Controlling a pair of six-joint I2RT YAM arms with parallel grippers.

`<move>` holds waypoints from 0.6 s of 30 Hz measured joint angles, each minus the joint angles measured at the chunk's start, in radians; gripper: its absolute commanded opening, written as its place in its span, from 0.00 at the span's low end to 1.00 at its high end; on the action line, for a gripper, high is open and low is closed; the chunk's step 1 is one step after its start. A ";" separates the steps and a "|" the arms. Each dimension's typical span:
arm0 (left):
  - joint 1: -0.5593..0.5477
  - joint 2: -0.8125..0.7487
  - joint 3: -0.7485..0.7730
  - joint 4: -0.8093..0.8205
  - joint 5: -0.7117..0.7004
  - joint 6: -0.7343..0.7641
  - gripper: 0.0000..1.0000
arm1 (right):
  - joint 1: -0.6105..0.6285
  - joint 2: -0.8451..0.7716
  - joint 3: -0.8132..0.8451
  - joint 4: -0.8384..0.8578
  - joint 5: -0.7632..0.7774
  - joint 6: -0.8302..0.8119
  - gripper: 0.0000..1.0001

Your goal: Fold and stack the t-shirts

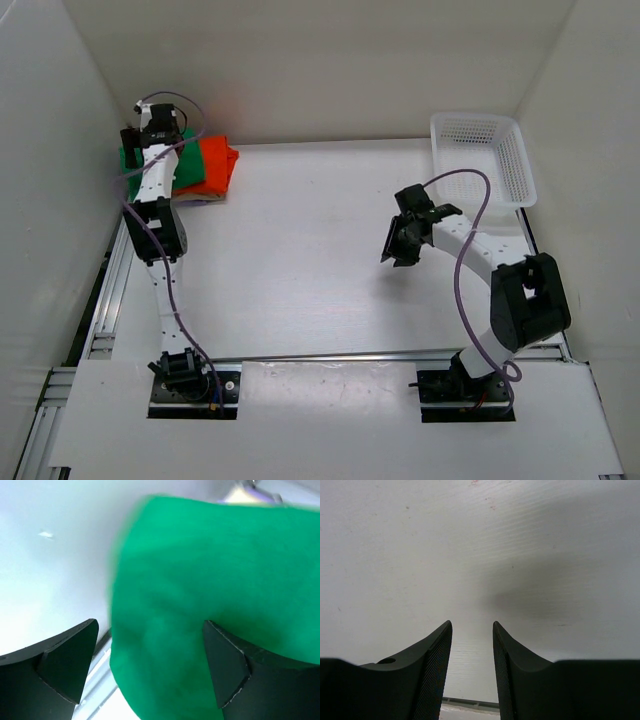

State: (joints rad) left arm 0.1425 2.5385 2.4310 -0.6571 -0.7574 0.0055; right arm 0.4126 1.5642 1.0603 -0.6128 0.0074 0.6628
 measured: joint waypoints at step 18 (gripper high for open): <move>-0.068 -0.423 -0.414 0.104 -0.003 -0.002 1.00 | 0.000 0.020 0.050 -0.024 -0.010 -0.016 0.44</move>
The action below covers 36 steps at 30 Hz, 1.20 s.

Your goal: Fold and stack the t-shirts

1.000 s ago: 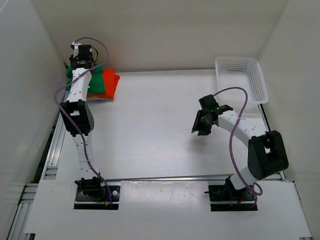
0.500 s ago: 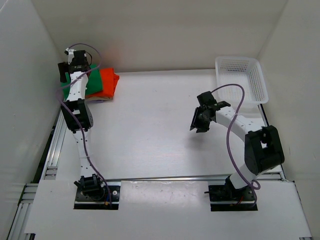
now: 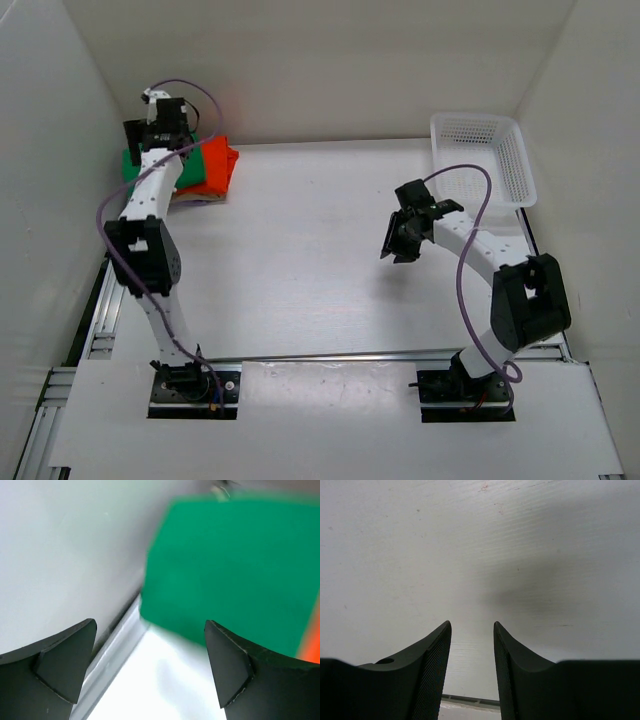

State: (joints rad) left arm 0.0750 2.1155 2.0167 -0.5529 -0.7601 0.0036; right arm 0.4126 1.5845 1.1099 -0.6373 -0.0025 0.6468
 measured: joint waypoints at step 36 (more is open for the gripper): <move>0.213 -1.384 -1.212 -0.682 0.582 -0.003 1.00 | 0.000 -0.989 -0.445 -0.233 0.120 0.018 0.82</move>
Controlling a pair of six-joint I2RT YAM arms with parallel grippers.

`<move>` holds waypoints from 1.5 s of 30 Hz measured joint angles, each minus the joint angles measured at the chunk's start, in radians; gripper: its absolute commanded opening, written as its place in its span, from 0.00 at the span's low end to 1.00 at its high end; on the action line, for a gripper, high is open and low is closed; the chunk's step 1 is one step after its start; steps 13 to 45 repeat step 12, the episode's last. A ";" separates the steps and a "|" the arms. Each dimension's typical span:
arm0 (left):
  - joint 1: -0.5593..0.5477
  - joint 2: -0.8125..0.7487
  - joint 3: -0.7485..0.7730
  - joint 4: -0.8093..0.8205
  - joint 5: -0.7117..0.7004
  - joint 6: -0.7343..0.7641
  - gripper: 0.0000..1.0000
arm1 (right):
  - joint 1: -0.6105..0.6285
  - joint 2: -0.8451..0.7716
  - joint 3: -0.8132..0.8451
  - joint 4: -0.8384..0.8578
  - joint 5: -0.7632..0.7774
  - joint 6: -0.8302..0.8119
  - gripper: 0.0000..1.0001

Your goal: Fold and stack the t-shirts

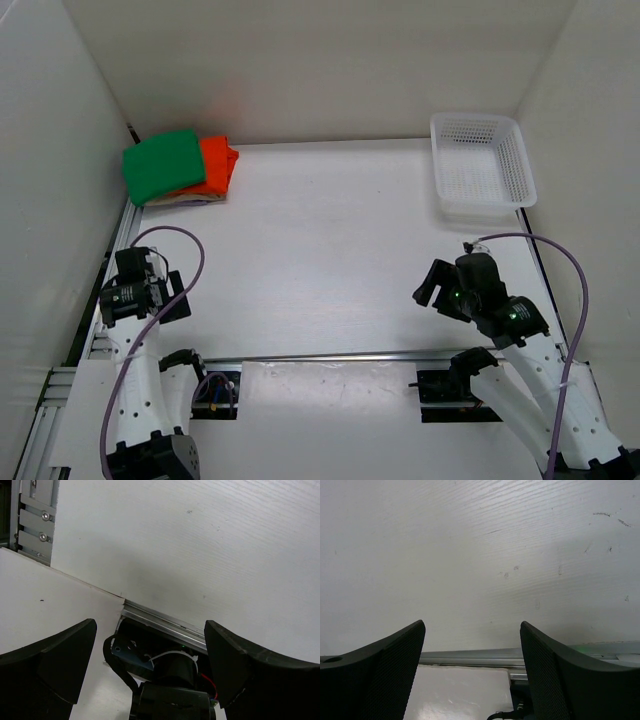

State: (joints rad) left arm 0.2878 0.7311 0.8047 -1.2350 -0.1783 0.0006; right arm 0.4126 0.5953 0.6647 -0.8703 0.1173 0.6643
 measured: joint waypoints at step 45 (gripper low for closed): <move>0.006 -0.044 -0.008 0.000 0.032 0.000 1.00 | 0.000 -0.035 -0.002 -0.014 0.013 0.002 0.83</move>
